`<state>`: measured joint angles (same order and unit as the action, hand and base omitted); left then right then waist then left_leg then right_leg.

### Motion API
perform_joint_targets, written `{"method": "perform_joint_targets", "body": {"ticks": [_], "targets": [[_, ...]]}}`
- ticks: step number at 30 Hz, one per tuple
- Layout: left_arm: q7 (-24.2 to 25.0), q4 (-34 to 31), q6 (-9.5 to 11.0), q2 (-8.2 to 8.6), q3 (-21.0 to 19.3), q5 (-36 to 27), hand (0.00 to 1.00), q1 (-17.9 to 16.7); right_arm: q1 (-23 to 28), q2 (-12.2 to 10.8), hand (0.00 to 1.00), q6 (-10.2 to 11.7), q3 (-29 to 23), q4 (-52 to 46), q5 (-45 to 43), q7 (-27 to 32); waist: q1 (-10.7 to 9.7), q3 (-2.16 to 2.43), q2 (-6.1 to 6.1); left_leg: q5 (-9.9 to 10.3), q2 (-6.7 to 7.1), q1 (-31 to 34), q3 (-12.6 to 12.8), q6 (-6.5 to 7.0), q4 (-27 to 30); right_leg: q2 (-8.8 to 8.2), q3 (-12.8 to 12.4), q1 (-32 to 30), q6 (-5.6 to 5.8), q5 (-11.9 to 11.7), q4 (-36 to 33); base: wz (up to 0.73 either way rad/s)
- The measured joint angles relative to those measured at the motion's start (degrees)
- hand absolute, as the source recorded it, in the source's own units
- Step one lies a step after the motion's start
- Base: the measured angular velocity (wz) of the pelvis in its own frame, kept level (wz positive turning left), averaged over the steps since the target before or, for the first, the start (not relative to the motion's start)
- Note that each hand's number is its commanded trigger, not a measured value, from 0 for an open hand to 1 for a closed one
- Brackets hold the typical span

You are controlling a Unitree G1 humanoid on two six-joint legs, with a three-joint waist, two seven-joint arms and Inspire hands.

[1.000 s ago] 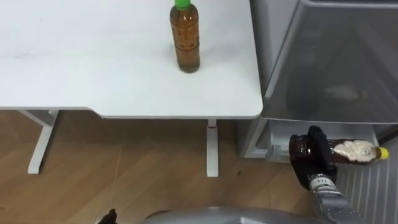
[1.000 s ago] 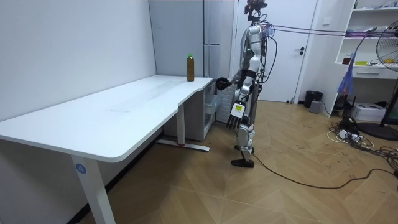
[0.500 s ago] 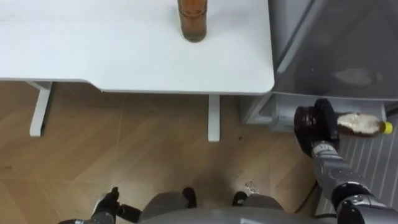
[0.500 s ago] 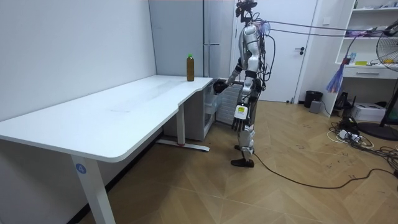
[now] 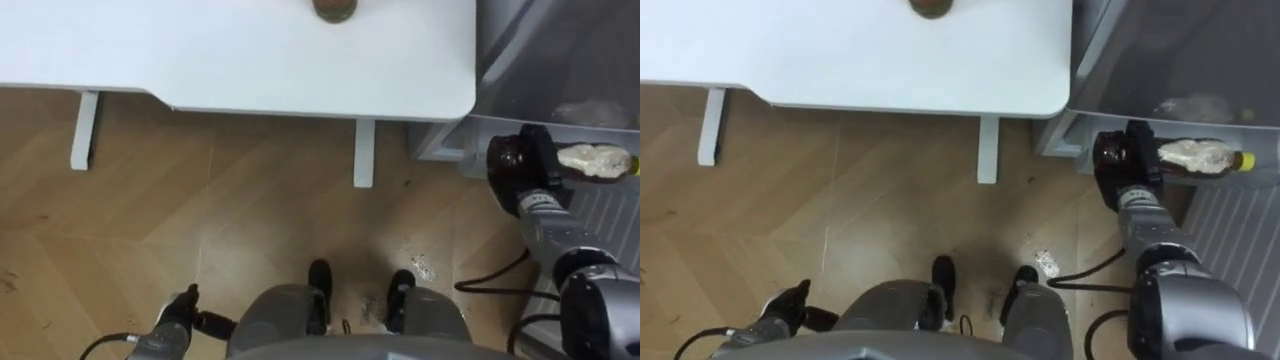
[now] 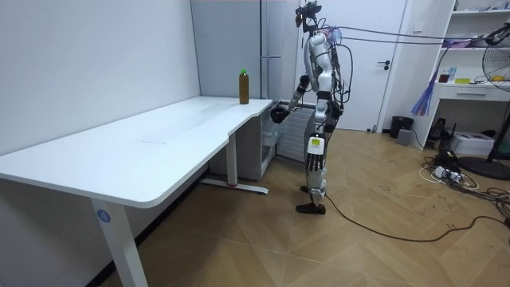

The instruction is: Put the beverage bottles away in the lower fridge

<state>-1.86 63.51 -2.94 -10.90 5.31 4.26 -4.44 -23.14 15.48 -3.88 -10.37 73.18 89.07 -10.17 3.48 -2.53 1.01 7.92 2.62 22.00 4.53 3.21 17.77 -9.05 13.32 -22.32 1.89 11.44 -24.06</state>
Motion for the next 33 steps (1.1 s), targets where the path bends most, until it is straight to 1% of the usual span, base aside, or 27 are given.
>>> {"method": "perform_joint_targets", "body": {"ticks": [1,3,6,8,11,13,16,17,22,23,24,25,26,27,29,33], "targets": [[0.0,0.03,-0.03,-0.17,0.01,-0.05,0.0,-0.01,-0.53,0.25,1.0,-0.04,0.0,0.14,-0.14,0.17,0.09,-0.04,-0.07,0.0,-0.04,0.66,0.02,0.0,0.27,0.02,-0.11,-0.69,-0.02,0.0,-0.29,0.04],[0.04,0.54,-0.58,-0.67,0.66,-0.12,0.0,0.0,-2.18,1.6,1.0,-0.78,0.12,0.33,-0.69,0.6,0.41,-0.12,-0.2,0.03,-0.05,3.1,0.07,0.04,1.8,-0.11,-0.47,-3.11,-0.17,0.09,-1.89,0.0],[0.28,1.21,-1.47,-0.95,1.32,-0.12,0.0,0.0,-3.28,2.51,1.0,-1.06,0.11,0.34,-0.7,1.36,1.31,-0.19,-0.27,0.01,0.02,4.6,0.04,0.09,2.59,-0.4,-0.78,-4.99,-0.4,0.26,-3.27,-0.04],[0.41,1.2,-1.68,-1.03,1.74,-0.07,0.0,-0.01,-3.34,2.86,1.0,-1.05,0.12,0.34,-0.85,1.39,1.71,-0.21,-0.32,0.01,0.13,5.06,0.03,0.1,3.08,-0.53,-1.17,-5.68,-0.42,0.61,-3.87,0.0],[0.84,1.17,-1.72,-1.05,1.77,-0.08,0.0,-0.02,-4.17,2.92,1.0,-1.08,0.12,0.33,-1.54,1.54,1.8,-0.2,-0.29,-0.02,0.15,5.9,0.09,0.14,3.85,-0.61,-1.81,-6.78,-0.53,0.8,-4.89,0.0],[0.83,0.84,-1.74,-1.05,1.64,-0.07,0.0,-0.01,-5.0,3.11,1.0,-1.15,0.11,0.26,-1.95,2.74,1.49,-0.18,-0.29,-0.16,0.24,6.44,0.1,0.18,3.92,-0.7,-2.04,-7.54,-0.58,0.84,-5.38,0.0],[0.73,0.63,-1.66,-1.04,1.62,-0.01,0.0,0.46,-6.57,4.45,1.0,-1.21,0.13,0.24,-2.09,4.83,1.49,-0.16,-0.27,-0.49,0.51,7.57,0.26,0.26,4.04,-1.11,-2.1,-9.1,-0.65,0.91,-6.33,0.0],[0.72,0.65,-1.67,-1.04,1.59,-0.01,0.0,0.46,-6.97,4.9,1.0,-1.21,0.12,0.25,-2.09,5.42,1.43,-0.15,-0.26,-0.52,0.76,7.83,0.26,0.29,4.12,-1.54,-2.02,-9.6,-0.77,1.03,-6.95,0.05],[0.75,0.61,-1.79,-1.22,1.62,-0.34,0.0,0.48,-7.6,6.34,1.0,-1.35,0.11,0.27,-1.87,6.19,1.34,-0.16,-0.28,-0.56,1.22,8.93,0.24,0.37,4.79,-2.29,-1.94,-10.77,-0.63,1.53,-8.62,0.06],[0.77,0.6,-1.81,-1.23,1.61,-0.37,0.0,0.5,-7.62,6.74,1.0,-1.76,0.11,0.28,-1.79,6.63,1.31,-0.17,-0.29,-0.57,1.32,8.93,0.33,0.38,4.92,-2.52,-1.89,-10.81,-0.6,1.76,-8.74,0.05],[0.77,0.62,-1.81,-1.27,1.59,-0.38,0.0,0.6,-7.78,7.1,0.81,-2.23,0.11,0.27,-1.79,7.0,1.32,-0.19,-0.33,-0.55,1.34,8.95,0.68,0.4,4.94,-2.77,-1.78,-10.94,-0.58,2.0,-8.83,0.04],[0.77,0.62,-1.81,-1.3,1.59,-0.38,0.0,0.65,-7.89,7.22,0.65,-2.41,0.11,0.27,-1.8,7.19,1.33,-0.18,-0.33,-0.55,1.31,8.98,0.89,0.4,4.95,-2.84,-1.77,-11.03,-0.6,2.04,-8.92,0.0],[0.77,0.62,-1.81,-1.38,1.58,-0.36,0.0,0.75,-8.18,7.28,0.05,-2.57,0.11,0.28,-1.79,7.64,1.34,-0.19,-0.34,-0.55,1.27,9.03,1.17,0.41,4.95,-2.92,-1.75,-11.22,-0.63,2.08,-9.12,0.0],[0.77,0.62,-1.81,-1.42,1.59,-0.36,0.0,0.88,-8.37,7.28,0.13,-2.59,0.11,0.28,-1.79,7.77,1.33,-0.19,-0.34,-0.55,1.23,9.09,1.48,0.41,4.98,-2.99,-1.69,-11.43,-0.68,2.11,-9.36,0.0],[0.77,0.62,-1.74,-1.45,1.54,-0.38,0.0,1.0,-8.73,7.31,0.0,-2.67,0.11,0.27,-1.81,7.87,1.23,-0.18,-0.36,-0.55,1.23,9.43,1.69,0.41,5.24,-3.11,-1.82,-11.92,-0.73,2.2,-9.83,0.0],[0.7,0.65,-1.75,-1.62,1.49,-1.75,0.0,1.01,-9.0,7.83,0.0,-3.27,0.11,0.27,-1.8,9.87,1.24,-0.17,-0.35,-0.55,1.2,9.89,1.77,0.41,5.78,-3.28,-1.95,-12.35,-0.9,2.45,-10.57,0.04]]}}
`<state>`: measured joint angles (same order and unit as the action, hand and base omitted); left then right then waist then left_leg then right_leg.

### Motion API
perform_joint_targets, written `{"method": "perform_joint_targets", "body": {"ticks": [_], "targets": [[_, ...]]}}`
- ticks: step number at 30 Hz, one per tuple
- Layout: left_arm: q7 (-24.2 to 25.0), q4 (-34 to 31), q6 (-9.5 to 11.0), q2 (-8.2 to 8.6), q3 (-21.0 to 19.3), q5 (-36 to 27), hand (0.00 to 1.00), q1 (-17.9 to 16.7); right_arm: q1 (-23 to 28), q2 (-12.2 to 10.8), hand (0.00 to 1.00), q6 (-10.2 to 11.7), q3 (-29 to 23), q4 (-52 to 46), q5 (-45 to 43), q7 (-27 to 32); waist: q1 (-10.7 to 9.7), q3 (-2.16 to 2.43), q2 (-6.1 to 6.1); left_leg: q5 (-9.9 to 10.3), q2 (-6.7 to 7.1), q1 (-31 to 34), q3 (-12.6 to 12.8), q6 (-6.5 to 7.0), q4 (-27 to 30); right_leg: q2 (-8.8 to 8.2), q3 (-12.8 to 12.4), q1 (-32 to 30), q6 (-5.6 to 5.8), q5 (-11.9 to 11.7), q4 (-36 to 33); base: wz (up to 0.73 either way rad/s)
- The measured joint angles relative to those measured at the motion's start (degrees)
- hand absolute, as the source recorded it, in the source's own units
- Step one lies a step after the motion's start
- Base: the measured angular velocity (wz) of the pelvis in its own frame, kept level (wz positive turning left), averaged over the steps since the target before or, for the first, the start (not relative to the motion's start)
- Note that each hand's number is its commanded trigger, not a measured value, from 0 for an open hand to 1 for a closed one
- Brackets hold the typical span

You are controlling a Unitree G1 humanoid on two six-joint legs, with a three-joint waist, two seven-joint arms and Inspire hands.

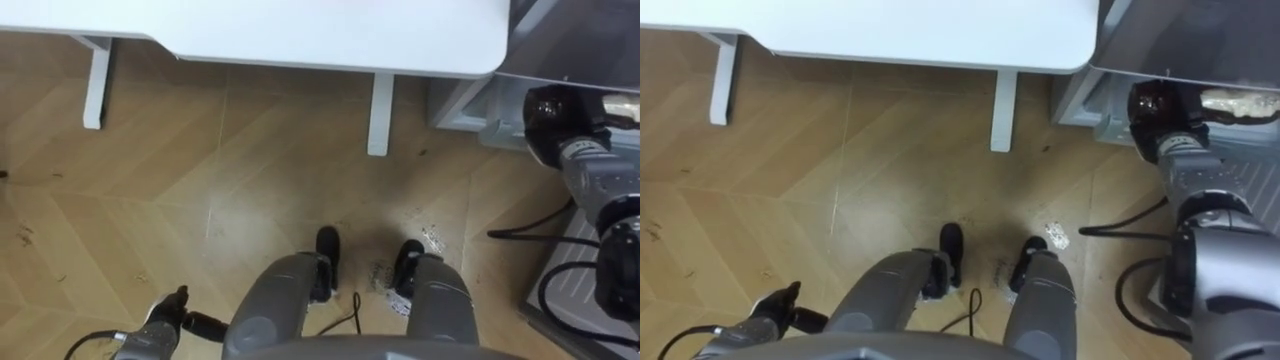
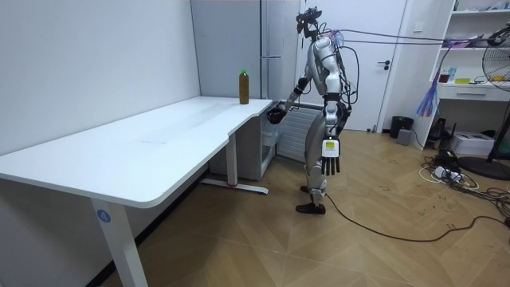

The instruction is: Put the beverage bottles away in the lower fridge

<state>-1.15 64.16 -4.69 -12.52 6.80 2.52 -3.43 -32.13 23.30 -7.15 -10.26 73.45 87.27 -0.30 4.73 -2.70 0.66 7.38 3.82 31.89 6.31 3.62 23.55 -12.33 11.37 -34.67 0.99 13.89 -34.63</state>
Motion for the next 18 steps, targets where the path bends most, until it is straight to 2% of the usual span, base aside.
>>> {"method": "perform_joint_targets", "body": {"ticks": [6,18], "targets": [[-0.09,0.01,0.03,-0.39,0.01,-0.75,0.0,0.0,-0.05,0.39,0.0,0.0,-0.08,0.0,0.09,0.83,-0.42,0.0,-0.04,-0.02,-0.18,0.32,1.55,0.04,0.4,-0.76,0.36,-0.45,-0.04,0.83,-1.46,0.09],[-0.94,0.06,0.11,-1.08,0.04,-0.73,0.0,-0.07,-0.29,0.49,0.0,0.0,-0.13,0.01,0.26,2.69,-0.32,-0.01,-0.04,0.07,-0.3,0.52,1.68,0.16,1.24,-0.77,0.36,-0.43,-0.07,1.2,-2.17,0.0]]}}
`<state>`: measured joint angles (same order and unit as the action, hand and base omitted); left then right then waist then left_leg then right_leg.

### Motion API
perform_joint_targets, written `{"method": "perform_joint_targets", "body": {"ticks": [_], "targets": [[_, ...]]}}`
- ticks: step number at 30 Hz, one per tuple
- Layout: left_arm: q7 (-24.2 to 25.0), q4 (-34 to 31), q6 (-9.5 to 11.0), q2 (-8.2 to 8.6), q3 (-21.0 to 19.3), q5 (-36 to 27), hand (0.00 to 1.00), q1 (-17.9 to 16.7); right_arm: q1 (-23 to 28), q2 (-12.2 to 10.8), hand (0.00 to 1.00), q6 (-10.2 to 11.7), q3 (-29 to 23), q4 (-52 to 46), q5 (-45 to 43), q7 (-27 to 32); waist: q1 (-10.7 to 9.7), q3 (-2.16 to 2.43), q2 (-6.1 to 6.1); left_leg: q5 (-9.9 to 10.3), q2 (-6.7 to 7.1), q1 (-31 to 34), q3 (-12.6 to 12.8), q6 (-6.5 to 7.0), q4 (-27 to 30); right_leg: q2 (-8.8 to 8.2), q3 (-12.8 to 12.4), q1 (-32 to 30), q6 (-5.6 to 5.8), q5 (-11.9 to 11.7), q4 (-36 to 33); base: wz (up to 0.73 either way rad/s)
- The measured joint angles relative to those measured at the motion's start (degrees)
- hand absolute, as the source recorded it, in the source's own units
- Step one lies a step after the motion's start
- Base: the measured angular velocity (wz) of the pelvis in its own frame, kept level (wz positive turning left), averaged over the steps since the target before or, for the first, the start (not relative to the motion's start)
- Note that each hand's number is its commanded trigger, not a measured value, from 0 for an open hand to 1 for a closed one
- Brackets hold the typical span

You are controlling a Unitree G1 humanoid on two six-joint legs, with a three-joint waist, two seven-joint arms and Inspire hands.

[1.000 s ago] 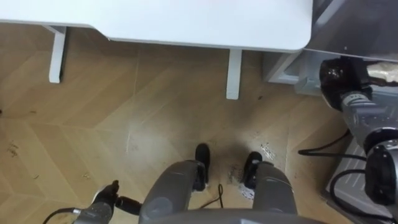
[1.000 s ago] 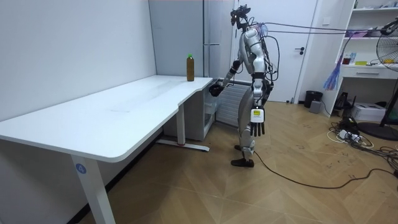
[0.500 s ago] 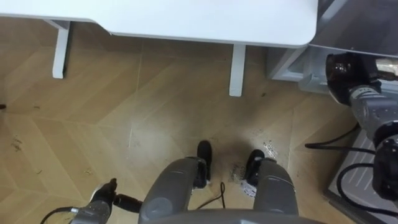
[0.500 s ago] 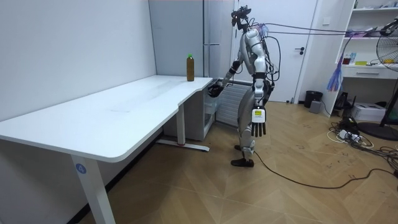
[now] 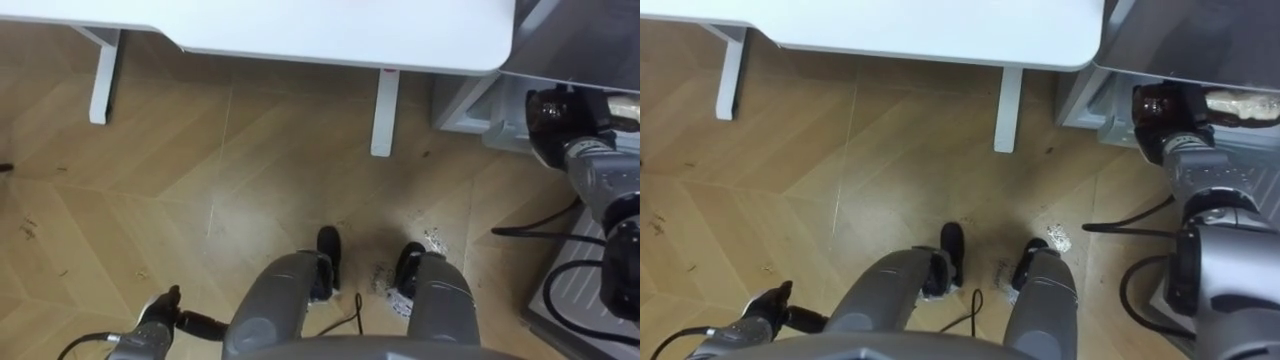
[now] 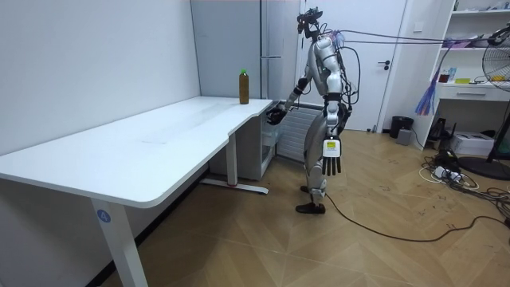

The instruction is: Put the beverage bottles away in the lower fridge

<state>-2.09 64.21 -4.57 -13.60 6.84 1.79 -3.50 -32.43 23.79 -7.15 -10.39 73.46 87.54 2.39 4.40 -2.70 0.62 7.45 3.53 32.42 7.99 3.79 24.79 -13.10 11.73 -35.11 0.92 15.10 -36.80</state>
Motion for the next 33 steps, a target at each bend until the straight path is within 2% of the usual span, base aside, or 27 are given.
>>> {"method": "perform_joint_targets", "body": {"ticks": [16,22,27,33], "targets": [[-0.31,-0.07,-0.02,-0.58,0.04,0.02,0.0,0.0,0.0,0.09,0.0,0.0,-0.04,0.02,0.18,0.04,0.06,0.07,0.18,0.03,-0.08,0.13,-0.06,0.01,0.06,0.18,0.01,-0.02,0.0,0.0,0.11,0.0],[-2.38,-0.24,-0.07,-0.58,0.18,0.05,0.0,0.0,-0.1,0.21,0.0,0.05,-0.09,0.02,2.24,1.27,0.08,0.11,0.25,0.02,-0.04,0.07,0.02,0.02,-0.19,0.17,-0.05,0.0,0.06,0.05,0.12,0.0],[-2.81,-0.3,-0.44,-0.57,0.11,0.06,0.0,-0.01,-0.1,0.31,0.0,0.31,-4.88,0.05,4.86,4.24,0.15,0.13,0.27,0.02,-0.04,-0.03,0.0,0.02,-0.18,0.21,0.04,0.31,0.16,0.12,0.3,0.0],[-3.2,-1.07,-0.66,-0.58,0.11,0.11,0.0,-0.04,-0.09,0.8,0.0,1.4,-6.79,0.18,5.45,7.06,0.19,0.17,0.33,0.02,-0.38,-0.2,0.03,0.02,-0.18,0.56,0.38,0.89,0.14,0.04,0.95,0.0]]}}
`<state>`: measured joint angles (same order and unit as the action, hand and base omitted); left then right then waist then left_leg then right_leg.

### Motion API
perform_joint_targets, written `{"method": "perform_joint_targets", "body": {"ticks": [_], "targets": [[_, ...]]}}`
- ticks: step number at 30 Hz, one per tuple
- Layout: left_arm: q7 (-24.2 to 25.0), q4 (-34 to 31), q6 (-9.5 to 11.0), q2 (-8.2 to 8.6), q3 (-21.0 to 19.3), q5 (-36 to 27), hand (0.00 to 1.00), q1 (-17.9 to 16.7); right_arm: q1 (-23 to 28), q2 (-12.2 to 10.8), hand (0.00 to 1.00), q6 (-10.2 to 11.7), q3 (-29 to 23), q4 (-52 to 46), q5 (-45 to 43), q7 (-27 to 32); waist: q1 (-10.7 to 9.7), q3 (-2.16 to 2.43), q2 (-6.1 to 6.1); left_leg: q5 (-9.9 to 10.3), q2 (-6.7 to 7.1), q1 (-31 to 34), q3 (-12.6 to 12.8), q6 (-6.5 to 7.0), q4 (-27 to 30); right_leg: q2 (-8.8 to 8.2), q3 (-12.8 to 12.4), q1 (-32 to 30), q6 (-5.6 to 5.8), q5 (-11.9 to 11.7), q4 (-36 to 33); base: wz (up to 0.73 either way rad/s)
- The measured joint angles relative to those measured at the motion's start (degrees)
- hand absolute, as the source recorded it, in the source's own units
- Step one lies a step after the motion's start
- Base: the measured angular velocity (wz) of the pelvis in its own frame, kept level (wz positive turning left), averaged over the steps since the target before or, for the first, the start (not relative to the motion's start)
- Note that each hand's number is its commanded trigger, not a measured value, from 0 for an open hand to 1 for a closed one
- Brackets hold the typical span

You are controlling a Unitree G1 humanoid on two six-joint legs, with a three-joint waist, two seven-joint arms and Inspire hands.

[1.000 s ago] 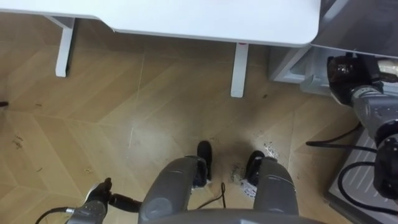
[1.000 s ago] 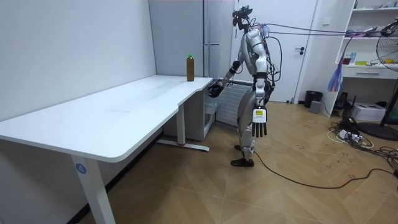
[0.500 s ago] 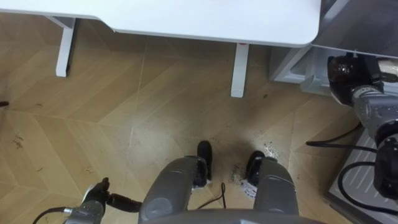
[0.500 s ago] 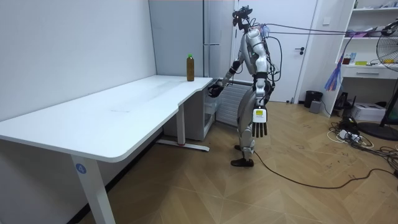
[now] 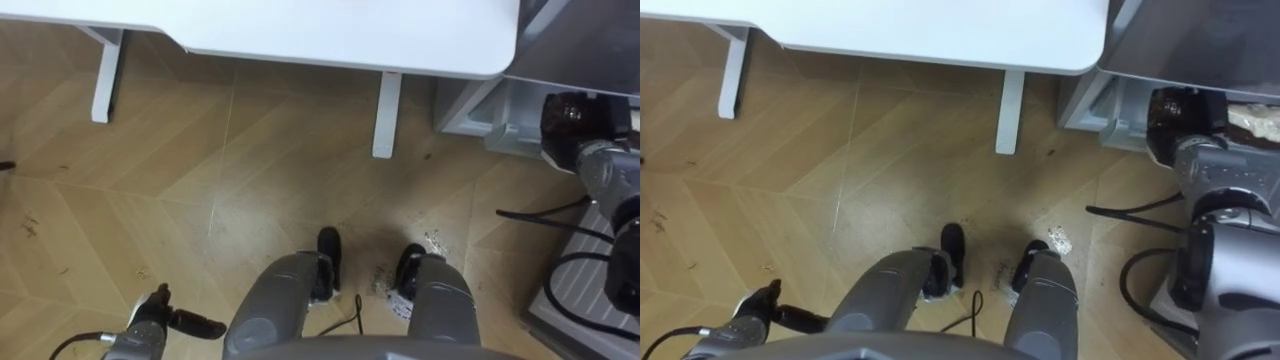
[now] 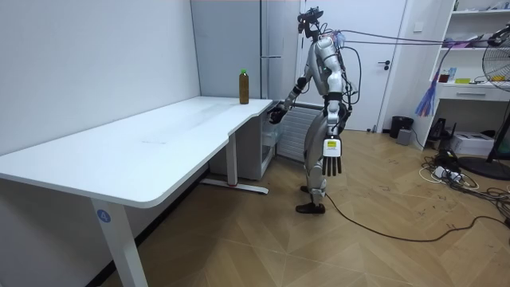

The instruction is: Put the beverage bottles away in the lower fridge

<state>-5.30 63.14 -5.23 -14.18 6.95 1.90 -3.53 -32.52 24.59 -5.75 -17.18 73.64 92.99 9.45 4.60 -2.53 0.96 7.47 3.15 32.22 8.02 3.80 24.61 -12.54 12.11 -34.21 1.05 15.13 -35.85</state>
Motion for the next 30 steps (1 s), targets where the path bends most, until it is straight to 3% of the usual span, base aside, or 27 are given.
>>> {"method": "perform_joint_targets", "body": {"ticks": [9,10,16,23,30], "targets": [[-0.33,-0.43,-0.73,0.0,-0.01,0.0,0.0,-0.01,0.0,0.85,0.02,0.13,-0.4,0.02,0.08,2.39,-0.01,0.06,0.08,0.0,-0.46,-0.17,0.31,-0.02,0.05,0.43,0.08,0.24,-0.25,-0.17,0.25,0.0],[-0.34,-0.46,-0.74,0.0,-0.01,0.0,0.0,-0.01,0.01,0.93,1.0,0.13,-0.4,0.03,0.08,2.55,-0.01,0.07,0.08,0.0,-0.46,-0.17,0.31,-0.02,0.05,0.43,0.08,0.27,-0.25,-0.18,0.25,0.0],[-0.33,-0.75,-0.99,0.0,-0.01,0.0,0.0,-0.01,0.01,1.09,1.0,0.13,-0.4,0.14,0.08,3.9,-0.01,0.11,0.11,0.0,-0.47,-0.83,0.31,-0.03,0.04,0.43,0.16,1.07,-0.25,-0.18,0.38,0.0],[-0.36,-1.13,-1.27,0.01,-0.01,0.37,0.0,-0.25,0.04,1.64,1.0,0.13,-0.3,0.73,-0.12,4.18,0.06,0.94,0.58,-0.01,-0.65,-1.51,0.46,-0.04,-0.32,0.68,0.51,1.76,-0.31,-0.45,0.95,0.0],[-0.37,-0.86,-1.31,0.02,0.08,-0.15,0.0,-0.23,-0.01,2.27,1.0,0.48,-0.26,2.4,-1.7,3.58,-0.14,0.97,0.62,-0.02,-0.74,-2.02,0.68,-0.04,-0.45,0.67,0.7,2.34,-0.25,-0.53,1.3,0.0]]}}
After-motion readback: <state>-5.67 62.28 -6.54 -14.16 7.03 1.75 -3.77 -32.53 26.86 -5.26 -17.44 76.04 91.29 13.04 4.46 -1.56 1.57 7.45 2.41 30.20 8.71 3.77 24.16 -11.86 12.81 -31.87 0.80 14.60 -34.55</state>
